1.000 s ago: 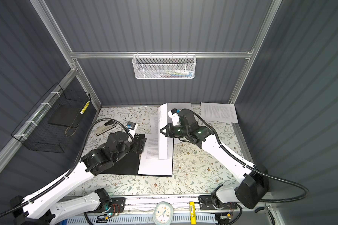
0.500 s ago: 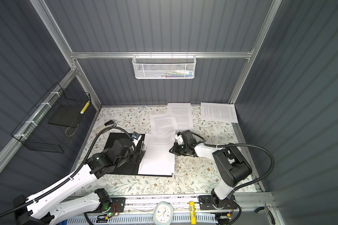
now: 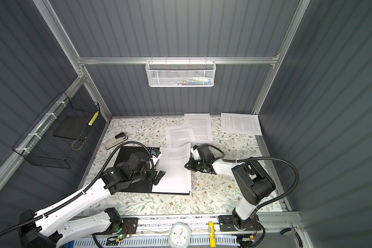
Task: Put the files into the folder
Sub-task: 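Lower the held white sheet onto the clipped pages with the right gripper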
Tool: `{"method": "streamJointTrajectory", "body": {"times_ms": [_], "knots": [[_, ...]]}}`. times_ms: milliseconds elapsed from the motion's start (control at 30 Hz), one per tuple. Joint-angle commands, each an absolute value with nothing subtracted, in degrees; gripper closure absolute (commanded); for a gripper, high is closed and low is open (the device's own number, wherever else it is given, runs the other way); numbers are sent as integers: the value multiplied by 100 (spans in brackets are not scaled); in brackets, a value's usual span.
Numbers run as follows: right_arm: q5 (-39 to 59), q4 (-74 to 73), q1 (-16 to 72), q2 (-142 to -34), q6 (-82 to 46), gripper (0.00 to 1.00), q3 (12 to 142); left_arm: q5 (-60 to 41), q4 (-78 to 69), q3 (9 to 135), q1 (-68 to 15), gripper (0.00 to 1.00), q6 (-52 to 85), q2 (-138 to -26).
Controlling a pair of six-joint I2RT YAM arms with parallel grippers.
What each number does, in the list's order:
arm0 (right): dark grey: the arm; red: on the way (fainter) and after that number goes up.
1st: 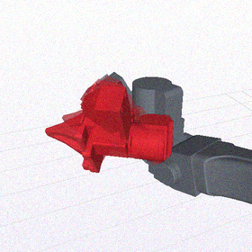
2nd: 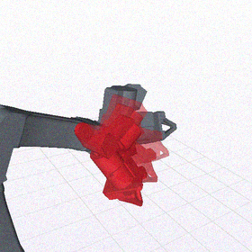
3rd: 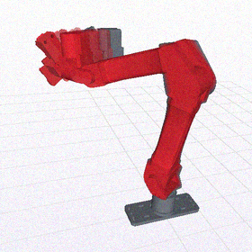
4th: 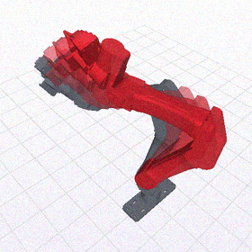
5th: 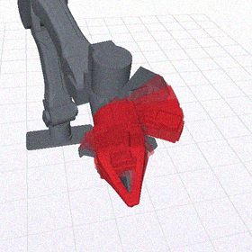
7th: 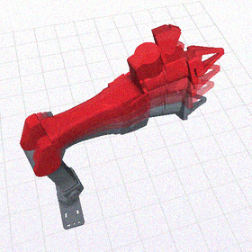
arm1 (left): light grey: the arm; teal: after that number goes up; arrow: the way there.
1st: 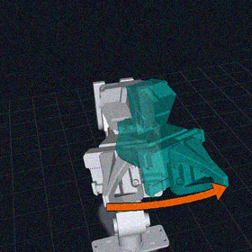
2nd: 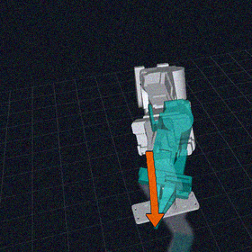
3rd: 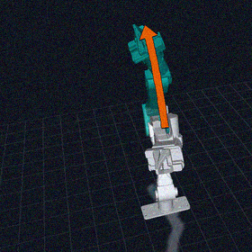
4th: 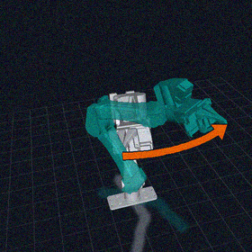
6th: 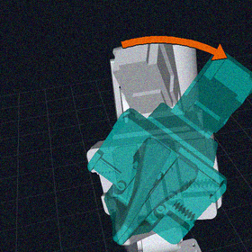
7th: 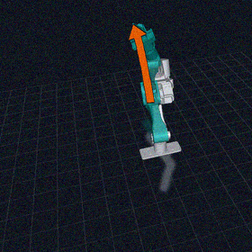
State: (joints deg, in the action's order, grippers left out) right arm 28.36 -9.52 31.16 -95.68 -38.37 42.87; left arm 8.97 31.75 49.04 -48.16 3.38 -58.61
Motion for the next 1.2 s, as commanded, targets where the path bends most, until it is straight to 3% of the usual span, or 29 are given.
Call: {"method": "streamJointTrajectory", "body": {"times_ms": [0, 1167], "knots": [[2760, -1002, 3189, -9745, -3888, 100, 4433, 748, 3200, 5028, -4808, 0, 244, -5810], [2671, -1090, 3397, -10139, -4158, 100, 4704, 449, 3313, 5129, -4810, 0, 219, -6115]]}}
